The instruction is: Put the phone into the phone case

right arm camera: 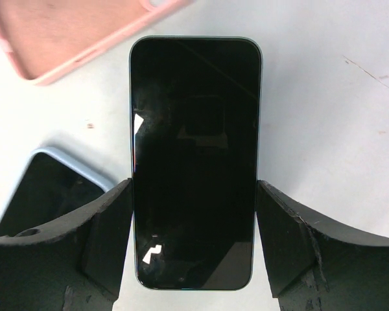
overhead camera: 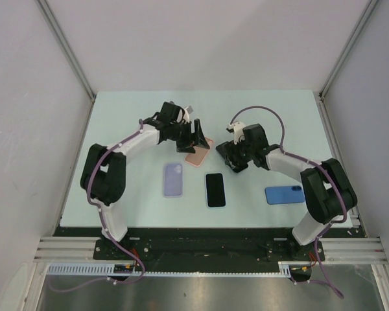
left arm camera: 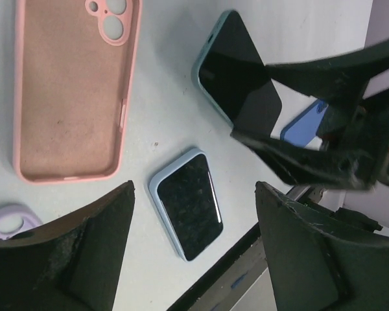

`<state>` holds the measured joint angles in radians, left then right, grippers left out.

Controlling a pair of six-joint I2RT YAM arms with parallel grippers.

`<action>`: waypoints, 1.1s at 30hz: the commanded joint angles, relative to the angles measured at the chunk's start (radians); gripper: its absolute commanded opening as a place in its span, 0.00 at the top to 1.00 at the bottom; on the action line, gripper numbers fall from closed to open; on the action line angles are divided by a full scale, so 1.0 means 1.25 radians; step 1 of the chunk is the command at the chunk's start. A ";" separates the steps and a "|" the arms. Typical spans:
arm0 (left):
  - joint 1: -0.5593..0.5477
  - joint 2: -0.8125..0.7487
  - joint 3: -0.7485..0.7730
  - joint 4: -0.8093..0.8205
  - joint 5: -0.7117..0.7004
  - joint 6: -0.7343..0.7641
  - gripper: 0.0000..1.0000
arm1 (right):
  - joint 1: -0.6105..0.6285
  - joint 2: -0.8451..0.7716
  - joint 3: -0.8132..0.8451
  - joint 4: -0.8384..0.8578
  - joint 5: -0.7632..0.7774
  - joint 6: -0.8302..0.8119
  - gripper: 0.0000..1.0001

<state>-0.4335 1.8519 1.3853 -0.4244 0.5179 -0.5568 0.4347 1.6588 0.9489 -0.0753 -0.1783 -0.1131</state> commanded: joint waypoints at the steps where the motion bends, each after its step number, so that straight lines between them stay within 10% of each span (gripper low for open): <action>1: 0.004 0.033 0.065 0.030 0.059 0.037 0.21 | 0.031 -0.085 -0.012 0.087 -0.061 -0.025 0.70; 13: 0.018 0.057 0.088 0.003 0.217 0.117 0.24 | 0.101 -0.199 -0.044 0.091 -0.144 -0.101 0.72; 24: 0.023 -0.016 -0.050 0.096 0.362 0.022 0.98 | 0.111 -0.232 -0.046 0.095 -0.149 -0.094 0.54; 33: 0.069 -0.117 -0.146 0.246 0.310 -0.130 1.00 | 0.086 -0.286 -0.047 0.133 -0.140 0.067 0.25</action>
<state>-0.3809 1.7977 1.2541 -0.2260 0.9173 -0.6361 0.5819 1.3853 0.8642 -0.0525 -0.3759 -0.1856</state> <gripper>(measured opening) 0.035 0.746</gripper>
